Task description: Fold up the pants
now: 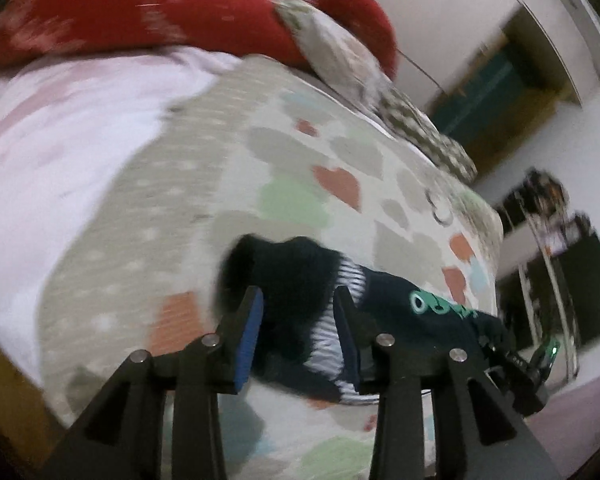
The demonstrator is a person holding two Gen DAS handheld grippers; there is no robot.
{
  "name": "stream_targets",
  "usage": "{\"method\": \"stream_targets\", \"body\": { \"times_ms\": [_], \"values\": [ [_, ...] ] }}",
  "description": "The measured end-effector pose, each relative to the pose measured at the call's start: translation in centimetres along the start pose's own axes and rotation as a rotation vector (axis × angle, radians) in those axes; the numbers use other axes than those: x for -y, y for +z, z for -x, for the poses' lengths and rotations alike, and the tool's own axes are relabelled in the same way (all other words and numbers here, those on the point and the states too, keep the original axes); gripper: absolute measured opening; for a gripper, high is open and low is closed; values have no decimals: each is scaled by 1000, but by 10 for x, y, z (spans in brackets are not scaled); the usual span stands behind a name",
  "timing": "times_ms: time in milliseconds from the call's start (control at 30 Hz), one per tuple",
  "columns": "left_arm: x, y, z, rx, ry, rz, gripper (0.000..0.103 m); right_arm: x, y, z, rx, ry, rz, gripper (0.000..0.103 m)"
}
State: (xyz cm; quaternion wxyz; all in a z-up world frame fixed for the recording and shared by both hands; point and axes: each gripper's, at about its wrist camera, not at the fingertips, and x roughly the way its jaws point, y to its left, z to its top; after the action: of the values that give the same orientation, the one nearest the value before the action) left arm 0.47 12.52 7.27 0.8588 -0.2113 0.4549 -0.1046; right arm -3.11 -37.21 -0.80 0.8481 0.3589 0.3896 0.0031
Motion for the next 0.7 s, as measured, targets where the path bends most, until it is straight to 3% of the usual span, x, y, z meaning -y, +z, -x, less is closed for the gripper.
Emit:
{"method": "stream_targets", "body": {
  "times_ms": [133,233,300,367,500,700],
  "values": [
    [39,2,-49,-101,22,-58,41,13,1,-5,-10,-26,-21,14],
    [77,2,-61,-147,-47,-153,43,11,-2,-12,-25,-46,17,19],
    [122,1,-64,-131,-60,-302,54,9,-5,-8,-9,-25,31,34],
    [159,-1,-70,-126,-73,-400,63,11,-9,-1,10,11,21,60],
    [239,-14,-113,-237,-146,-563,63,12,-18,10,40,18,43,60],
    [310,-41,-198,-414,-207,-646,63,8,-28,5,33,55,72,60]
  ]
}}
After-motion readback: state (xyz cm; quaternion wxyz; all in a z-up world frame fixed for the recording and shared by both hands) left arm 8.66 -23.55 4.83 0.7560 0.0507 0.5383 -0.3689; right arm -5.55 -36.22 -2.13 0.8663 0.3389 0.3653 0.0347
